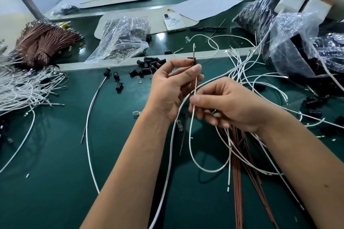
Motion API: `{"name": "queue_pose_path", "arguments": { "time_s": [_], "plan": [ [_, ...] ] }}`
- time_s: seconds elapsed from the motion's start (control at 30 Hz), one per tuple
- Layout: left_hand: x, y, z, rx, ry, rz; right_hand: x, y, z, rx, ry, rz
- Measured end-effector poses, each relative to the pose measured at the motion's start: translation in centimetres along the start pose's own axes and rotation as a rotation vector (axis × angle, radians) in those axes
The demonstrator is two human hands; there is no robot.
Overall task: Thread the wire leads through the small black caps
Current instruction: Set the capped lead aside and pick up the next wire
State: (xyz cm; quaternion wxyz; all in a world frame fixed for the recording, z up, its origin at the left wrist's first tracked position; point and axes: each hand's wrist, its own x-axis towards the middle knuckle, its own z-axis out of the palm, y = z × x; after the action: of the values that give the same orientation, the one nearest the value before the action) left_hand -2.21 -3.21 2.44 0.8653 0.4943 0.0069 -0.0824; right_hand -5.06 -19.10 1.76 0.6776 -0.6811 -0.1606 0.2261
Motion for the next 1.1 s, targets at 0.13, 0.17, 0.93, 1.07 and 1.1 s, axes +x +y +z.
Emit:
{"name": "queue_pose_path", "arguments": {
  "time_s": [0.13,0.17,0.93,1.07,1.1],
  "plan": [
    [0.3,-0.1,-0.1,-0.029,0.044,0.018,-0.6,-0.1,-0.2,-0.137,-0.236,0.092],
    [0.3,-0.1,-0.1,-0.036,0.050,0.024,-0.7,-0.1,-0.1,-0.174,-0.297,0.117],
    [-0.1,-0.4,0.2,0.026,-0.050,0.016,0.2,0.1,-0.1,-0.037,0.102,0.015],
    [-0.1,-0.3,0.0,0.009,-0.107,0.041,-0.2,-0.8,-1.9,0.066,0.276,-0.037],
    [-0.1,-0.3,0.0,0.013,-0.131,0.041,-0.2,-0.9,-2.4,0.130,0.354,-0.084]
  ]
}}
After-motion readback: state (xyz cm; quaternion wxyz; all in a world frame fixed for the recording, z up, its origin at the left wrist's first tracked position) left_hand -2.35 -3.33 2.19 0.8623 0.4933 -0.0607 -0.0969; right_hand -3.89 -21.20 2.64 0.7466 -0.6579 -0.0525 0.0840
